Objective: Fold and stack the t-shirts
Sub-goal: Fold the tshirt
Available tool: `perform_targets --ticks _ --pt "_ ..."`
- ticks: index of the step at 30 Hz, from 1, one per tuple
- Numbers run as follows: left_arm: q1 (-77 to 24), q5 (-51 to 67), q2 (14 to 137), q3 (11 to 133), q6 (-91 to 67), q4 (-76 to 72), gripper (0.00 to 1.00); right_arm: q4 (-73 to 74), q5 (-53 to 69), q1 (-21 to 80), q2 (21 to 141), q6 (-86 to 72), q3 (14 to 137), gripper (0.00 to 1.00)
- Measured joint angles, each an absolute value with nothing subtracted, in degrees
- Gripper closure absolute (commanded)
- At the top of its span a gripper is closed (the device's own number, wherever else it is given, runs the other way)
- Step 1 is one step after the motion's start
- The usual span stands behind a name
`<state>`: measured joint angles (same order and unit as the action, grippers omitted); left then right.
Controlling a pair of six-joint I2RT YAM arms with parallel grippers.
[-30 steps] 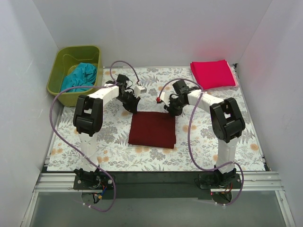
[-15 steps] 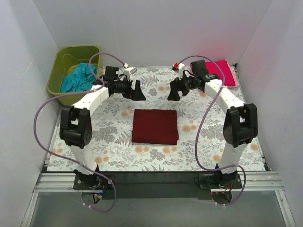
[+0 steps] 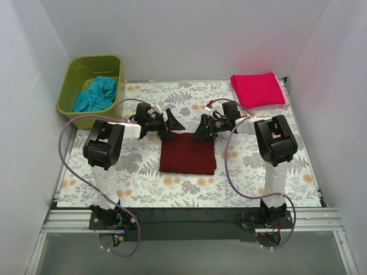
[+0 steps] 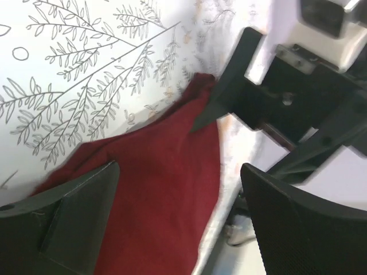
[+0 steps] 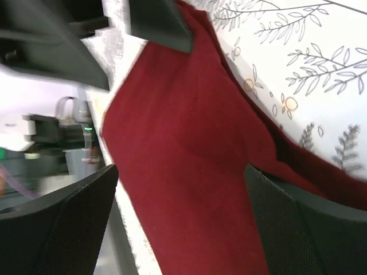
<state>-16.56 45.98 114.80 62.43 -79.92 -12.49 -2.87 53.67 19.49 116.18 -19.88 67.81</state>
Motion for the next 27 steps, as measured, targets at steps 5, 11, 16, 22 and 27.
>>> perform_targets --ticks 5,11,16,22,27 --pt "-13.47 47.07 118.34 62.39 -87.61 -19.44 0.10 -8.25 56.49 16.82 120.49 -22.79 70.43 0.02" --pt "-12.67 48.47 118.26 63.18 -88.33 -19.64 0.09 -9.56 55.35 14.48 120.38 -24.01 72.14 0.02" --pt "-12.56 50.89 109.08 62.19 -86.28 -13.34 0.09 -9.82 54.26 13.52 108.90 -29.41 66.98 0.02" --pt "-17.23 53.67 91.35 56.12 -85.71 -10.57 0.08 -13.61 56.84 18.33 92.75 -35.24 57.01 0.02" --pt "-23.88 54.41 91.98 48.29 -86.24 -9.91 0.07 -15.00 57.52 22.63 96.82 -37.58 49.50 0.02"
